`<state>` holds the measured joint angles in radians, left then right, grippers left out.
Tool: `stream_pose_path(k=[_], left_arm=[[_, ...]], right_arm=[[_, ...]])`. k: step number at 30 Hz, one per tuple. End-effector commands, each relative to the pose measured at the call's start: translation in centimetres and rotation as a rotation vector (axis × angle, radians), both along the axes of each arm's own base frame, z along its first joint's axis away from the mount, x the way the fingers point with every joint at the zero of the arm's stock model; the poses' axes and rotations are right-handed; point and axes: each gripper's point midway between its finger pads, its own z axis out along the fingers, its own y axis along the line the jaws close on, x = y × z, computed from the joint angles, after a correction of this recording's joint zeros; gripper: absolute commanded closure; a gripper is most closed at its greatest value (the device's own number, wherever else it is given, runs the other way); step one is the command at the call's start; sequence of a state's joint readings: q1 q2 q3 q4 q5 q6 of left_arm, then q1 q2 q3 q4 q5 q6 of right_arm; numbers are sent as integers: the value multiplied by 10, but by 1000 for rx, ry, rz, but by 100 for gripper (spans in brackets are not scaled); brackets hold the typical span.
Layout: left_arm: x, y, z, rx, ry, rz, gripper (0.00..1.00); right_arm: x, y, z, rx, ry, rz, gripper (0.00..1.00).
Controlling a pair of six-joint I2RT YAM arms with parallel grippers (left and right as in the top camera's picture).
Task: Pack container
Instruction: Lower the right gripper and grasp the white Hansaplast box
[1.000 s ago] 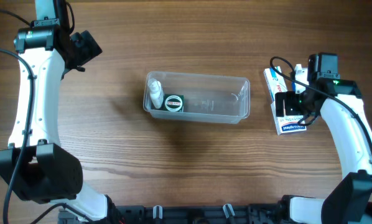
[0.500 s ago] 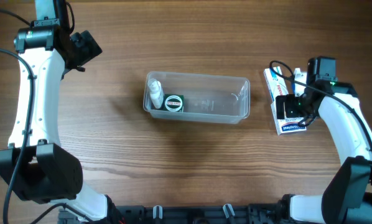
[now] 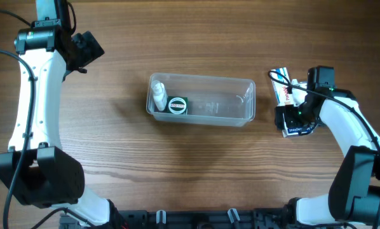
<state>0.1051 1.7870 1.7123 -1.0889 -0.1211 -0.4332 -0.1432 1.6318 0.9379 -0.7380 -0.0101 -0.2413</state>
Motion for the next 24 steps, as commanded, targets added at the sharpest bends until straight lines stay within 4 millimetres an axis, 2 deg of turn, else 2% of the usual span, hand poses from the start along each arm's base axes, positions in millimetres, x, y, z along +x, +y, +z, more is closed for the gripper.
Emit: stream_pose_path(k=[1, 6, 15, 20, 24], left_arm=[[0, 0, 12, -12, -34, 19, 0], [0, 0, 12, -12, -34, 19, 0], [0, 0, 12, -12, -34, 20, 0], [0, 0, 12, -12, -34, 20, 0], [0, 0, 12, -12, -34, 19, 0]], right_arm=[[-5, 20, -16, 120, 42, 1, 0], [-7, 27, -15, 142, 54, -17, 0], [-11, 56, -6, 144, 100, 38, 0], [-7, 51, -4, 118, 87, 33, 0], [-6, 35, -5, 21, 87, 21, 0]])
